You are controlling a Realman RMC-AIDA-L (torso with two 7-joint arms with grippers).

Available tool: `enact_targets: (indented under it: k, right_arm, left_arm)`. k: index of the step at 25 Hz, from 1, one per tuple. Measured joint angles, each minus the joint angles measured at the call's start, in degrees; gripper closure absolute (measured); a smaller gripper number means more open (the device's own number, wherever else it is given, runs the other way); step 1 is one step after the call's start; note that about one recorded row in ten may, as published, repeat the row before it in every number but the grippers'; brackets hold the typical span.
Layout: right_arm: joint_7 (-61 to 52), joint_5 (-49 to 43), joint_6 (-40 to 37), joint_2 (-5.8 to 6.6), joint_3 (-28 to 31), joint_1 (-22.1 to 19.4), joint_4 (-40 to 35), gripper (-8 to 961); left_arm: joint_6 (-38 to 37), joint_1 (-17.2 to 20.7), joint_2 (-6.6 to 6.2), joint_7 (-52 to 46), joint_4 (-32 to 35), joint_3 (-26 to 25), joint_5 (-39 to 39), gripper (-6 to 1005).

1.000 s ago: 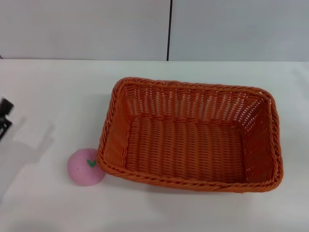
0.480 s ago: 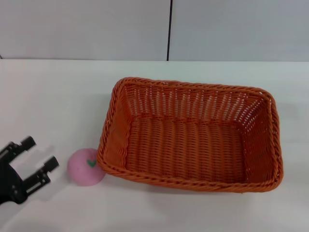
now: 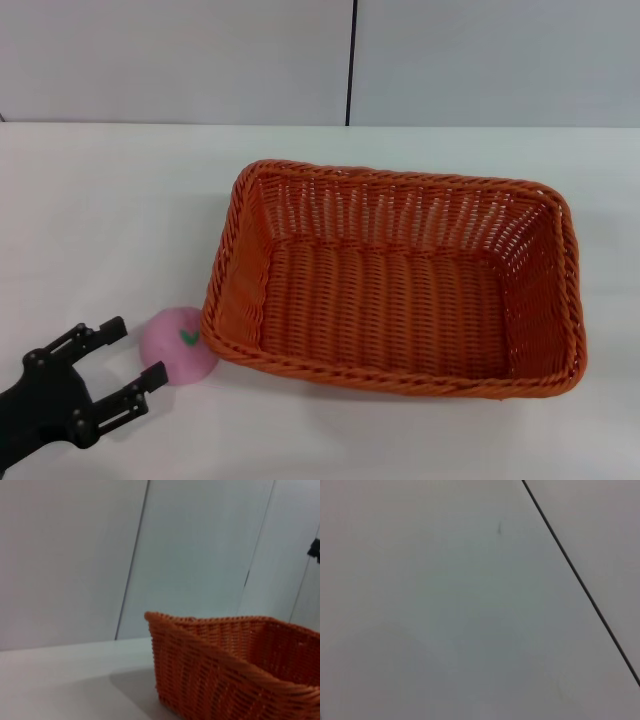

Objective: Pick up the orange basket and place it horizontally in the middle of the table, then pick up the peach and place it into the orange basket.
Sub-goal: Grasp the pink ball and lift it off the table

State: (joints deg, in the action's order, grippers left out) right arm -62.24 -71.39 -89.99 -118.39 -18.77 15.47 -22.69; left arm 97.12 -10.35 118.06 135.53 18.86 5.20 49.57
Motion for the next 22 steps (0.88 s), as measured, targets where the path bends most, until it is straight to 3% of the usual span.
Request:
enact_targets:
  k: [22]
  right_arm:
    - [0.0, -0.1, 0.0, 0.14, 0.1, -1.3, 0.4, 528]
  left_arm:
    - [-7.0, -2.8, 0.29, 0.5, -4.7, 1.7, 0.0, 209]
